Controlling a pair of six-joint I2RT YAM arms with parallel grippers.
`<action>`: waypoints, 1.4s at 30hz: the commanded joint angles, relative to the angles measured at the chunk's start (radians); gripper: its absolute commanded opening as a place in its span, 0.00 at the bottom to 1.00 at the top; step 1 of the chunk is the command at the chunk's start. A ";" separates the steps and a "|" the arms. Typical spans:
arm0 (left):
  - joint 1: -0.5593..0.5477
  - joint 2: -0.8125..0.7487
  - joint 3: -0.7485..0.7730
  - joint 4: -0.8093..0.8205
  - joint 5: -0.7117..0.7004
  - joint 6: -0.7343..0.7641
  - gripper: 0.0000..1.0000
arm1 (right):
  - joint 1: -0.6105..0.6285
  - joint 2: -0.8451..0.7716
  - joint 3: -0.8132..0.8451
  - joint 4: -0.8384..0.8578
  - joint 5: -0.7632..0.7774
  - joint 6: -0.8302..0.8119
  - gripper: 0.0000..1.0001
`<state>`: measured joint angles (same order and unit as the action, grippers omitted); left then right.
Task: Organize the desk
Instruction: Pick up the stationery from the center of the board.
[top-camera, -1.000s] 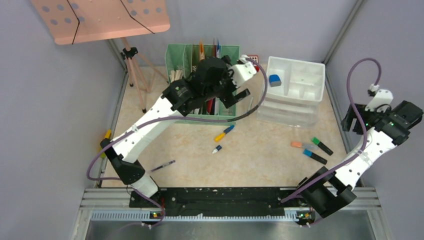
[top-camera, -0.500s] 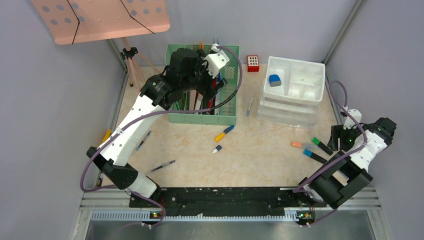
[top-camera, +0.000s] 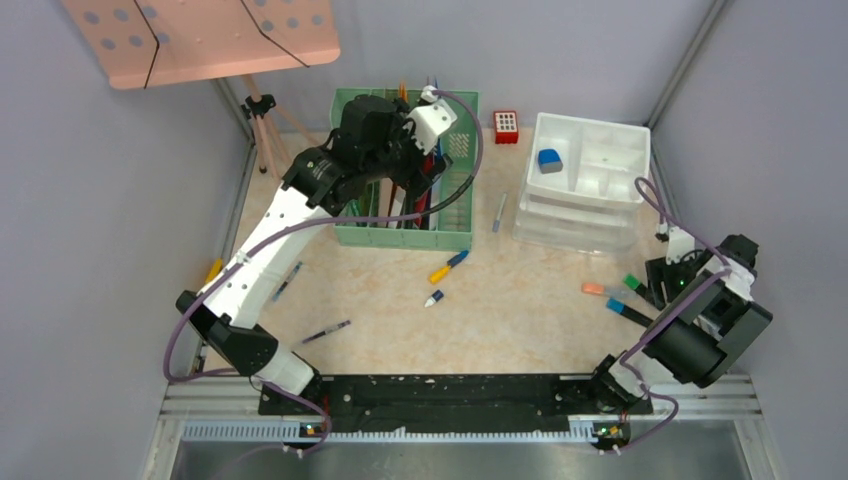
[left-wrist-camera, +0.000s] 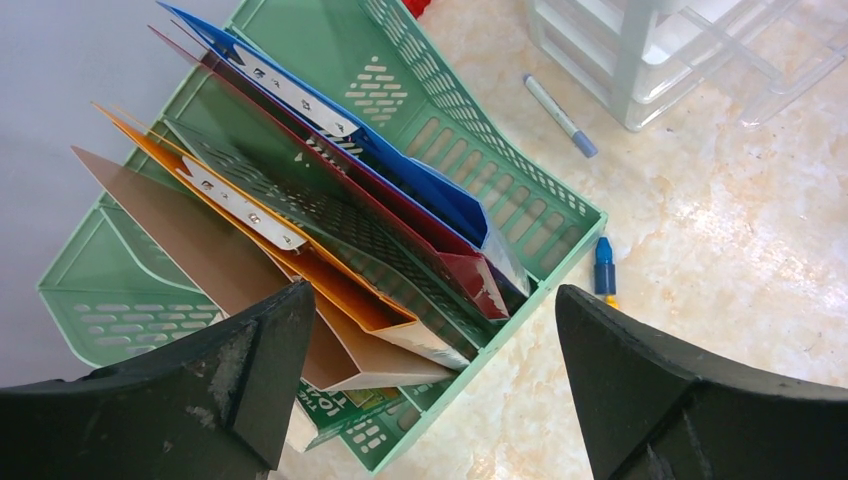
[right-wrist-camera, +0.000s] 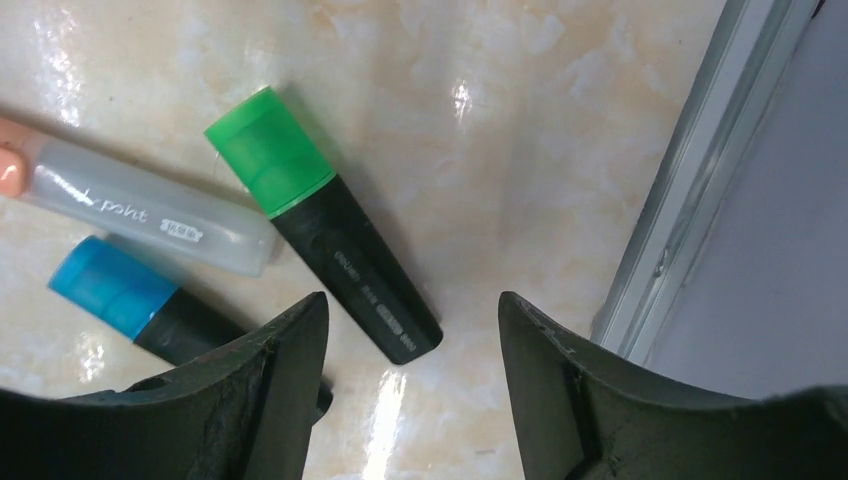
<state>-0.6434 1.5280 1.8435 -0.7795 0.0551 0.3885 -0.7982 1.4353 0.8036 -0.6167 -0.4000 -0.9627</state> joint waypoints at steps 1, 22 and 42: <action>0.004 -0.008 0.012 0.036 0.001 -0.026 0.95 | 0.025 0.036 -0.011 0.085 0.014 -0.035 0.62; 0.016 -0.090 -0.032 0.055 0.008 -0.030 0.95 | -0.012 0.070 0.034 0.027 0.073 -0.087 0.10; 0.026 -0.131 -0.071 0.101 -0.043 -0.067 0.96 | -0.062 -0.167 0.615 -0.528 -0.186 -0.084 0.00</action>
<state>-0.6231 1.4384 1.7725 -0.7452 0.0334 0.3519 -0.8986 1.3815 1.2778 -0.9997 -0.4892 -1.0531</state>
